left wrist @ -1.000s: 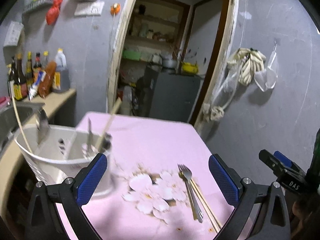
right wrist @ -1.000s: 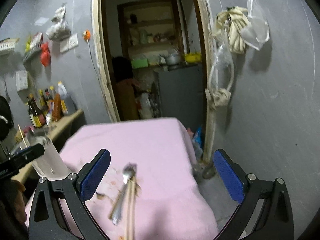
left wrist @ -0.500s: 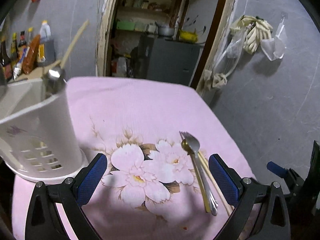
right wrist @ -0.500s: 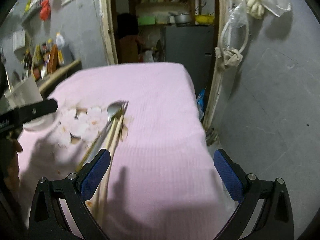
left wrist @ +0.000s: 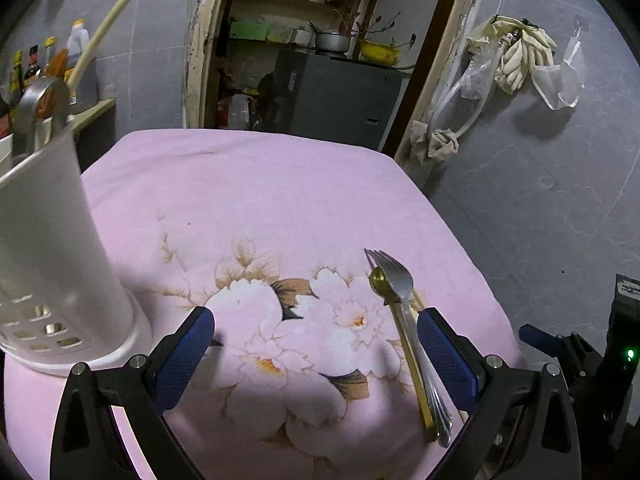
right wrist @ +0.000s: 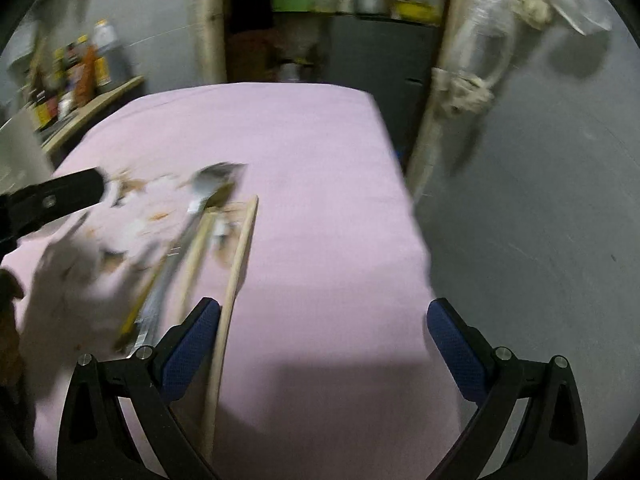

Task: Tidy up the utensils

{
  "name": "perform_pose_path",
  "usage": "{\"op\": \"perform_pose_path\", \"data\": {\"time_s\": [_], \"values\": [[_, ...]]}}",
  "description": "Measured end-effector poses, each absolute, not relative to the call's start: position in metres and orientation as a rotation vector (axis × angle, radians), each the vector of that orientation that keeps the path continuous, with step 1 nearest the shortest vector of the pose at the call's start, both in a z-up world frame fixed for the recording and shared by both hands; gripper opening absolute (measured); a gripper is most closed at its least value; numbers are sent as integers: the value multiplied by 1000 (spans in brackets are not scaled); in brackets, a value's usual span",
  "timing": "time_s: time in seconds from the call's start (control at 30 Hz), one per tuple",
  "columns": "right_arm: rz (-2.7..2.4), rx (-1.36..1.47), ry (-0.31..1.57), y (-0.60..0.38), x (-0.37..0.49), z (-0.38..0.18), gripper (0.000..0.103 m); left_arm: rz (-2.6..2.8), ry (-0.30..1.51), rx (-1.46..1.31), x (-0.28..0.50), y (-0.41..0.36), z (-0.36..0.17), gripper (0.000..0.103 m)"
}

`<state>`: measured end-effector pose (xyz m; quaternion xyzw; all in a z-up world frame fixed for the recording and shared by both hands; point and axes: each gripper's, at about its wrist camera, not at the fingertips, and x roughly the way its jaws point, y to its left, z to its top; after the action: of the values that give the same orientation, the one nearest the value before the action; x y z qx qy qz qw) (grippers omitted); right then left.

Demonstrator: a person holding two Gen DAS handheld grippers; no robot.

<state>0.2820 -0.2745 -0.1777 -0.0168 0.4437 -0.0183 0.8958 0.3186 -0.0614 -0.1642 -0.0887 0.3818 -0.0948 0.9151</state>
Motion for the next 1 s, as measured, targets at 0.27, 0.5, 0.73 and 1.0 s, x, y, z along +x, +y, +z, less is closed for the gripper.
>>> {"op": "perform_pose_path", "data": {"time_s": [0.27, 0.5, 0.73, 1.0], "values": [[-65, 12, 927, -289, 277, -180, 101, -294, 834, -193, 338, -78, -168, 99], [-14, 12, 938, -290, 290, -184, 74, -351, 887, -211, 362, -95, -182, 72], [23, 0, 954, -289, 317, -186, 63, -347, 951, -191, 381, -108, -192, 52], [77, -7, 974, -282, 340, -182, 41, -382, 998, -230, 392, -111, -190, 40]]}}
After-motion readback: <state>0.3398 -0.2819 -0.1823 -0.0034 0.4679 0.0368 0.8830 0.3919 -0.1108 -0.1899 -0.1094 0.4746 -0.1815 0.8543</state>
